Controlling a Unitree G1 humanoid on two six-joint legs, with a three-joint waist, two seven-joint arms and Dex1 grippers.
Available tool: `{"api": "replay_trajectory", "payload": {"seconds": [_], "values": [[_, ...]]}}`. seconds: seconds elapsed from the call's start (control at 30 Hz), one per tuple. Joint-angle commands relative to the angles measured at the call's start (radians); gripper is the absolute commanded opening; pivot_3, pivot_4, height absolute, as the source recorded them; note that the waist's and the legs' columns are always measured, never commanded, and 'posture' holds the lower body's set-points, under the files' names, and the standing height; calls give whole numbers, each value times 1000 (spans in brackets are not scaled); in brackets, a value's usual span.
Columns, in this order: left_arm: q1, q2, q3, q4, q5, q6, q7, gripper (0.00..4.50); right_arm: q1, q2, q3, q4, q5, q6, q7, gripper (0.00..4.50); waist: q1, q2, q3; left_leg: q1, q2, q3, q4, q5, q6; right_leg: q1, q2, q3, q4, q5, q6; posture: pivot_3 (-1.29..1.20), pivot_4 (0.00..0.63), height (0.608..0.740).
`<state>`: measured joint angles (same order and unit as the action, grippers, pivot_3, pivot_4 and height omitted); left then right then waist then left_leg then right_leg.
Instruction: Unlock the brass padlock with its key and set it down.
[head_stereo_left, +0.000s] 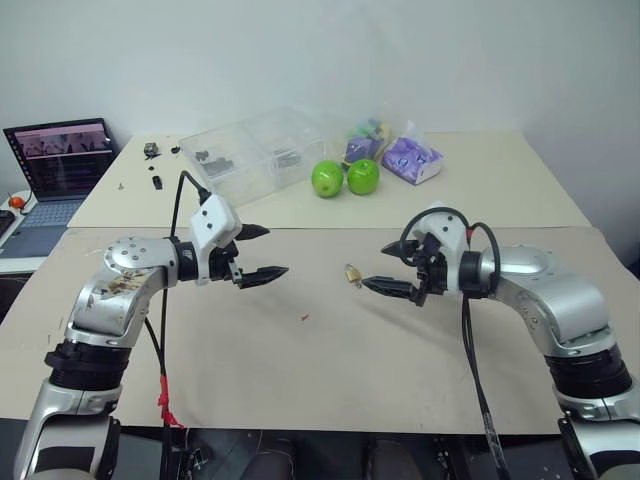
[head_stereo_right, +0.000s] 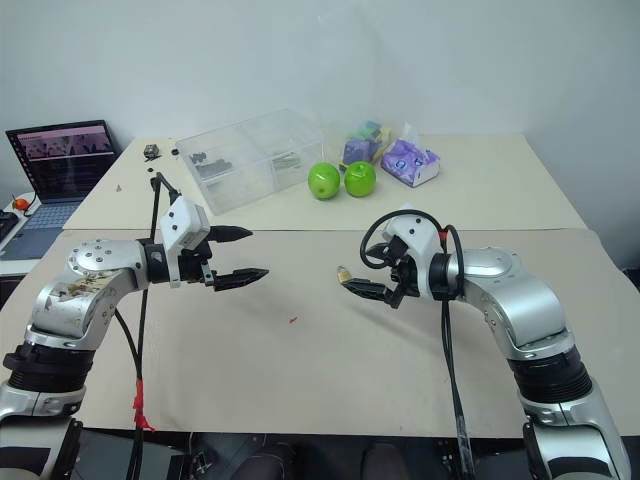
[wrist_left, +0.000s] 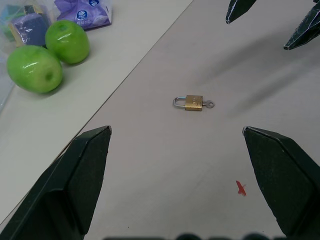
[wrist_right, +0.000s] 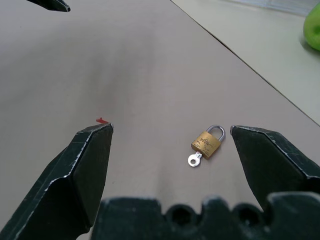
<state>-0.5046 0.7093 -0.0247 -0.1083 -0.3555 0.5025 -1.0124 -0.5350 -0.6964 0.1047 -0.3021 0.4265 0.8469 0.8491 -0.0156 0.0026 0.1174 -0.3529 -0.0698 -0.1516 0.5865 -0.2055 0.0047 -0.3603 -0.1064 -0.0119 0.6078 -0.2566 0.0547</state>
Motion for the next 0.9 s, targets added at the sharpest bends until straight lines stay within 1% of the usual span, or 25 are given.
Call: {"api": "replay_trajectory", "payload": {"seconds": [0.03, 0.07, 0.13, 0.2, 0.33, 0.43, 0.57, 0.7, 0.9], "values": [[-37, 5, 15, 34, 18, -30, 17, 4500, -8, 9, -22, -5, -25, -6, -54, 4465, 0, 0, 0, 0, 0, 0, 0, 0, 0, 0, 0, 0, 0, 0, 0, 0, 150, 740], [-49, 8, 27, 71, 33, -39, 36, 4500, -17, 30, -2, 23, -62, -19, -96, 4465, 0, 0, 0, 0, 0, 0, 0, 0, 0, 0, 0, 0, 0, 0, 0, 0, 150, 740], [-69, 15, 50, 124, 55, -57, 70, 4500, -44, 107, 35, 84, -105, -32, -170, 4465, -3, -1, 0, 1, 0, 0, 0, 0, 0, 0, 1, 0, 1, 0, 0, 0, 150, 740], [-76, 16, 65, 138, 55, -61, 83, 4500, -61, 161, 66, 132, -138, -54, -200, 4465, -8, -1, 0, 1, 2, 0, 0, 0, 0, -1, 3, 1, 1, 0, 0, 0, 150, 740], [-70, 38, 77, 150, 80, -33, 128, 4500, -96, 272, 127, 303, -244, -153, -290, 4465, -14, -1, -1, 0, 3, 1, -5, 1, -2, -7, 3, 3, 3, 1, -2, 0, 150, 740], [-50, 56, 87, 148, 99, -18, 158, 4500, -114, 334, 130, 401, -290, -210, -343, 4465, -19, -1, -1, 0, 3, 2, -6, 2, -3, -8, 3, 4, 3, 2, -2, 0, 150, 740], [-3, 70, 106, 108, 82, 3, 171, 4500, -152, 420, 114, 502, -313, -257, -391, 4465, -27, -1, -1, 0, 3, 2, -7, 2, -3, -9, 4, 5, 3, 2, -2, 0, 150, 740], [15, 67, 112, 76, 76, 22, 184, 4500, -142, 454, 117, 538, -333, -276, -401, 4465, -28, -1, -1, 0, 7, 2, -7, 2, -4, -9, 8, 7, 4, 3, -4, 0, 150, 740], [17, 66, 107, 64, 79, 33, 193, 4500, -103, 475, 118, 520, -348, -266, -402, 4465, -29, -1, -1, 1, 11, 6, -8, 2, -4, -10, 16, 16, 4, 3, -4, 0, 150, 740]]}}
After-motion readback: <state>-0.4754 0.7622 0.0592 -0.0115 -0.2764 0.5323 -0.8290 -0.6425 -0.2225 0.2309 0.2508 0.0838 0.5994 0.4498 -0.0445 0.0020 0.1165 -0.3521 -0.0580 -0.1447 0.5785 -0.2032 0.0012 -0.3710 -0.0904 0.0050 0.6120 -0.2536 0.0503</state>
